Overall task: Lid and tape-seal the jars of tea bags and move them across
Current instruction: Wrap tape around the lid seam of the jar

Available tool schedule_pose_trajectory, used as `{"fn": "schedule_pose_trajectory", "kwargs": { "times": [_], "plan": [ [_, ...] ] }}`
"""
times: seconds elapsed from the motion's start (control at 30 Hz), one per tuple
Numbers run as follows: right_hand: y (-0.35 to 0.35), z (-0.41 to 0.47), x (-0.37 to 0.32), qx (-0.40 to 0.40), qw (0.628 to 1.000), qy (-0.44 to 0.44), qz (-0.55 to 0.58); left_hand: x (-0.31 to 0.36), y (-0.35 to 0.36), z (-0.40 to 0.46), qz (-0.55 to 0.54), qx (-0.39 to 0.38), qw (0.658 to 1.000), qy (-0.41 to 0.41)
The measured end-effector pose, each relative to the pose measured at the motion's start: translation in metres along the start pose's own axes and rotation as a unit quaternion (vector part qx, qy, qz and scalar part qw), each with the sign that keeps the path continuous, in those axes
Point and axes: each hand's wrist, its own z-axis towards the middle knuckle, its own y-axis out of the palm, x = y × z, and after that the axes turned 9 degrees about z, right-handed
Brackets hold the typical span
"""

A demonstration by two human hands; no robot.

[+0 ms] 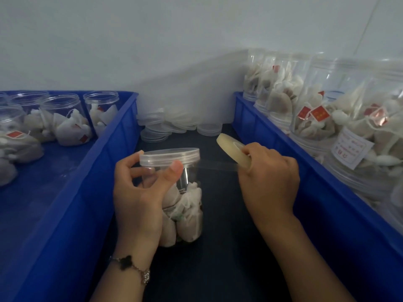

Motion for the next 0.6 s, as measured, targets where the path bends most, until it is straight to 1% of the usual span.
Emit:
{"fn": "schedule_pose_trajectory", "kwargs": {
  "times": [0.13,0.17,0.23,0.3,0.4,0.5,0.6],
  "plan": [
    [-0.006,0.003,0.0,0.078,0.997,-0.012,0.006,-0.001,-0.005,0.002,0.077,0.06,0.995,0.034],
    [-0.006,0.003,0.0,0.089,0.996,-0.014,0.004,-0.001,-0.006,0.002,0.087,0.064,0.993,0.039],
    [-0.006,0.004,0.0,0.093,0.996,-0.015,-0.002,0.0,-0.008,0.002,0.072,0.06,0.995,0.035],
    [-0.003,0.003,0.001,0.079,0.997,-0.005,-0.011,0.003,-0.008,0.002,0.038,0.027,0.999,0.026],
    [0.001,0.002,0.003,0.052,0.999,0.01,-0.004,0.003,-0.009,0.004,0.007,-0.056,0.998,-0.01],
    [0.003,0.002,0.006,0.03,0.999,0.024,0.001,-0.001,-0.01,0.005,-0.038,-0.135,0.989,-0.042],
    [0.005,0.001,0.005,0.014,0.999,0.032,0.01,-0.001,-0.009,0.004,-0.07,-0.186,0.979,-0.053]
  ]
}}
